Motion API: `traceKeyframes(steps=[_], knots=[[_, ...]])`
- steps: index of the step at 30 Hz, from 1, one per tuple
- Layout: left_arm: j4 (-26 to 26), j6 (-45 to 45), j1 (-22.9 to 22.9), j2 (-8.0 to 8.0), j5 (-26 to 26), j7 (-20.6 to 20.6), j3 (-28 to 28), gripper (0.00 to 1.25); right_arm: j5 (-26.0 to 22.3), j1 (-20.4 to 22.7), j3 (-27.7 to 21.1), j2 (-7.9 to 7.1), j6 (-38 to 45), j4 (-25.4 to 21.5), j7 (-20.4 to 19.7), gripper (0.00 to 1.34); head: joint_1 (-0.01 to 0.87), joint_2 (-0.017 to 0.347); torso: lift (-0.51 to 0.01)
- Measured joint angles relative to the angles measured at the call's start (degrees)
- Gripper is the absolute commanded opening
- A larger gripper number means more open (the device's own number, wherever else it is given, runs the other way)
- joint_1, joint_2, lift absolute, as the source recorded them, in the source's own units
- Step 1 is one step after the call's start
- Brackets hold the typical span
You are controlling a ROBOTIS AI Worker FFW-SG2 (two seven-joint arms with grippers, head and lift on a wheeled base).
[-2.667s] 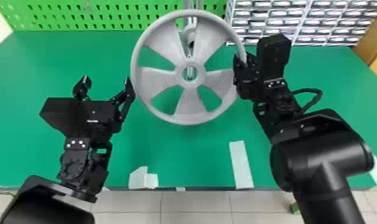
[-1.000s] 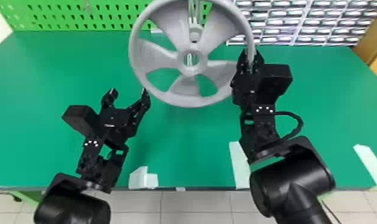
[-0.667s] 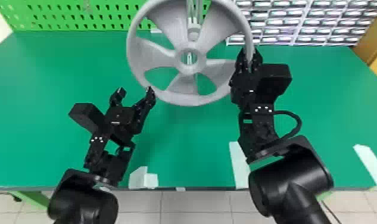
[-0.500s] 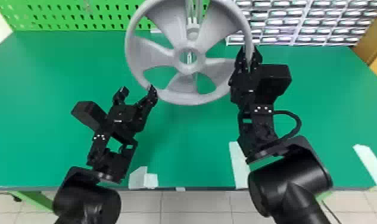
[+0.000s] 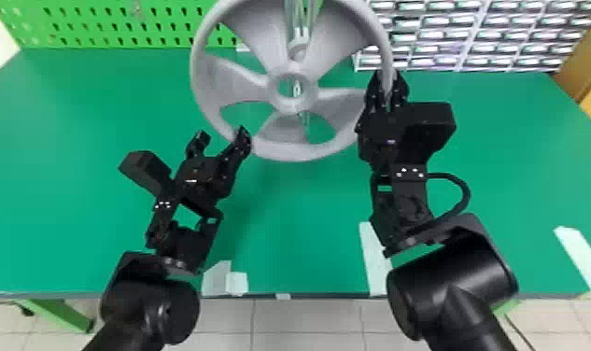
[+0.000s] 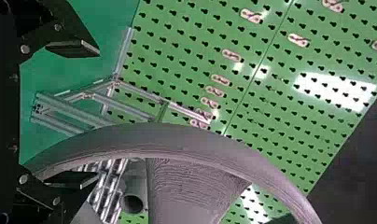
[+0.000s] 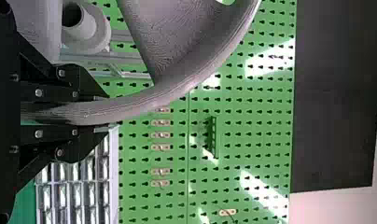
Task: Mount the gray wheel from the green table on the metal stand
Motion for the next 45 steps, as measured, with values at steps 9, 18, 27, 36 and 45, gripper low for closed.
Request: traceKeyframes(steps=[9, 18, 27, 36, 45], knots=[[2.6, -1.0, -2.1, -0.82, 2.1, -1.4, -0.4, 0.91, -0.2, -0.1, 0.3, -0.14, -0.4, 0.2, 0.0, 0.15, 0.867, 0.052, -0.1], [3.9, -1.7, -3.3, -1.9, 3.9, -3.6, 0.8, 0.91, -0.5, 0.2, -0.1, -0.11, -0.3, 0.3, -0.2, 0.15, 0.867, 0.052, -0.1], [3.9, -1.9, -3.8, -2.02, 4.5, -4.4, 1.1, 0.91, -0.9, 0.5, -0.2, -0.16, 0.5, 0.3, -0.2, 0.15, 0.867, 0.052, -0.1], [4.1, -1.3, -4.6, -2.0, 5.3, -5.8, 0.1, 0.85, -1.7, 0.4, 0.6, -0.4, 1.1, 0.3, -0.2, 0.15, 0.867, 0.052, -0.1], [4.2, 0.9, -4.9, -2.0, 6.5, -7.6, -0.7, 0.73, -2.0, 0.2, 0.7, -0.42, 1.0, 0.3, -0.2, 0.15, 0.867, 0.052, -0.1]])
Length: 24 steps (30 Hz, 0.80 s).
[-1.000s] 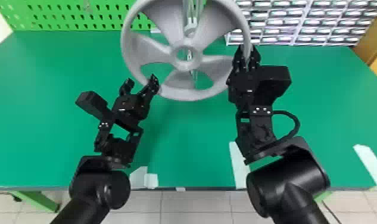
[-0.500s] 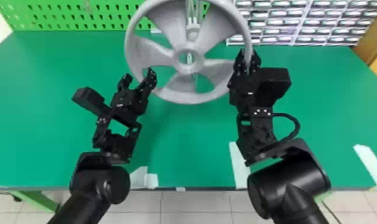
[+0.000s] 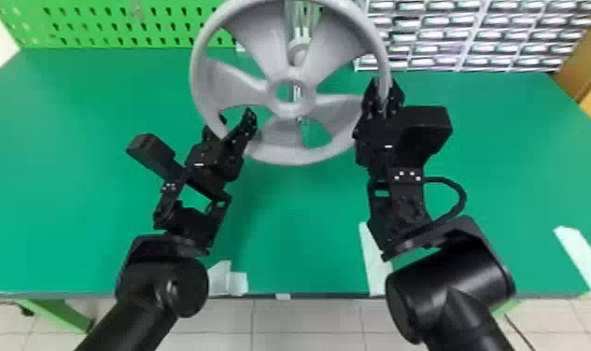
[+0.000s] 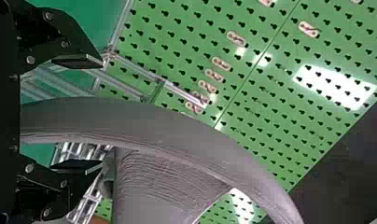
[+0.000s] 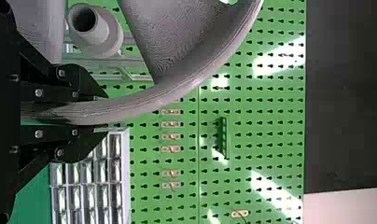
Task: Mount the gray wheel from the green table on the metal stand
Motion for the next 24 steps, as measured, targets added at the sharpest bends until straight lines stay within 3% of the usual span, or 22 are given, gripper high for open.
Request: traceKeyframes(steps=[12, 24], knots=[[0.0, 1.4, 0.0, 0.0, -0.4, -0.1, 0.2, 0.46, 0.0, -0.2, 0.0, -0.02, -0.2, 0.0, 0.0, 0.15, 0.867, 0.052, -0.1], [-0.3, 1.6, -1.3, -0.06, -2.0, 1.6, 0.5, 0.35, -0.2, 0.3, -1.1, 0.09, -0.1, 0.0, 0.0, 0.15, 0.867, 0.052, -0.1]])
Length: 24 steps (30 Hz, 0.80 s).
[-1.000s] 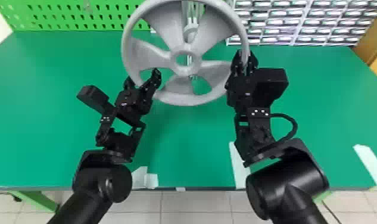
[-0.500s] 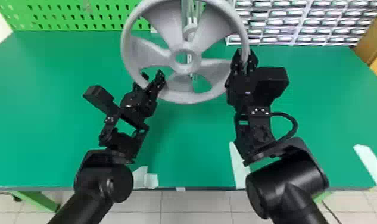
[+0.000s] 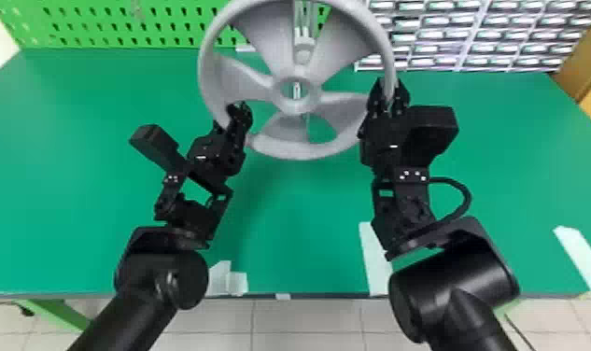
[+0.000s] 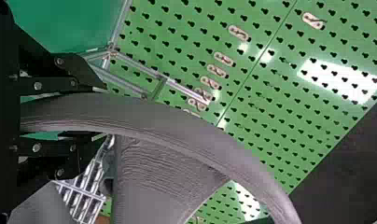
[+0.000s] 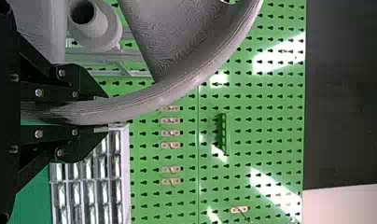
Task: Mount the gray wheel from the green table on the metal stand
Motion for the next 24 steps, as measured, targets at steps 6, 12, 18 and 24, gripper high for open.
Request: traceKeyframes(steps=[6, 12, 18, 24], knots=[[-0.3, 0.3, -0.2, 0.02, -0.7, 0.9, 0.0, 0.35, -0.2, 0.0, -0.2, 0.04, 0.7, 0.0, 0.0, 0.15, 0.867, 0.052, -0.1], [-0.3, 1.0, -0.7, 0.02, -0.7, 0.9, -0.7, 0.35, -0.3, 0.1, -0.9, 0.09, 1.2, 0.0, 0.0, 0.15, 0.867, 0.052, -0.1], [0.5, 1.1, -1.0, -0.03, -0.7, 0.9, -1.9, 0.35, -0.3, 0.3, -1.3, -0.07, 1.8, 0.0, 0.0, 0.15, 0.867, 0.052, -0.1], [1.8, 1.2, -1.4, -0.03, 0.0, 0.6, -3.8, 0.35, -0.3, 0.8, -2.0, -0.25, 2.4, 0.0, 0.0, 0.15, 0.867, 0.052, -0.1]])
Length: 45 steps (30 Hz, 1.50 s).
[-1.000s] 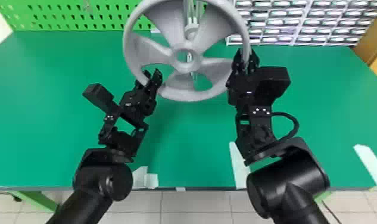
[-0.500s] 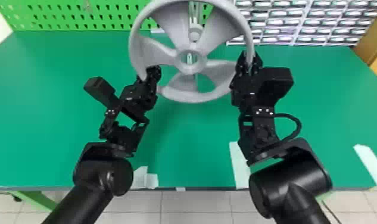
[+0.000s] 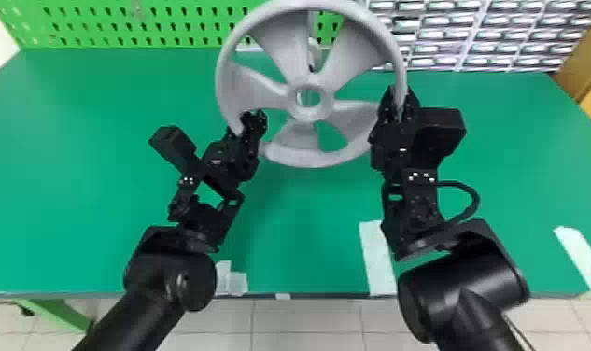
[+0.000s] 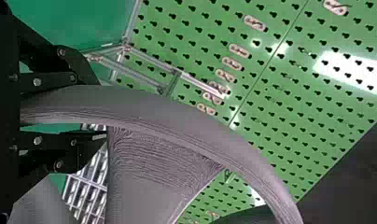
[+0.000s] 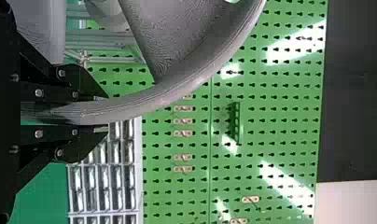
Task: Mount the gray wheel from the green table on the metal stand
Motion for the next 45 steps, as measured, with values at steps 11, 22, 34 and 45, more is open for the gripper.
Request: traceKeyframes(steps=[11, 22, 34, 45], knots=[[4.2, 0.2, -3.1, -0.57, 0.7, -2.2, -3.0, 0.35, 0.6, 0.0, -1.2, -0.01, 0.7, 0.3, 0.0, 0.15, 0.867, 0.052, -0.1], [8.6, 0.2, -5.5, -2.25, 0.2, -3.2, -3.4, 0.35, 1.1, -1.6, -1.9, -0.07, 1.6, 1.7, 0.0, 0.15, 0.867, 0.052, -0.1], [10.5, 0.2, -6.9, -2.97, -0.8, -3.7, -2.4, 0.35, 1.4, -3.4, -1.7, -0.16, 1.6, 3.6, 0.1, 0.15, 0.867, 0.052, -0.1], [11.8, 0.2, -7.5, -2.99, -1.8, -3.8, -1.5, 0.35, 1.3, -4.9, -1.0, -0.3, 1.6, 5.2, 0.1, 0.15, 0.867, 0.052, -0.1]])
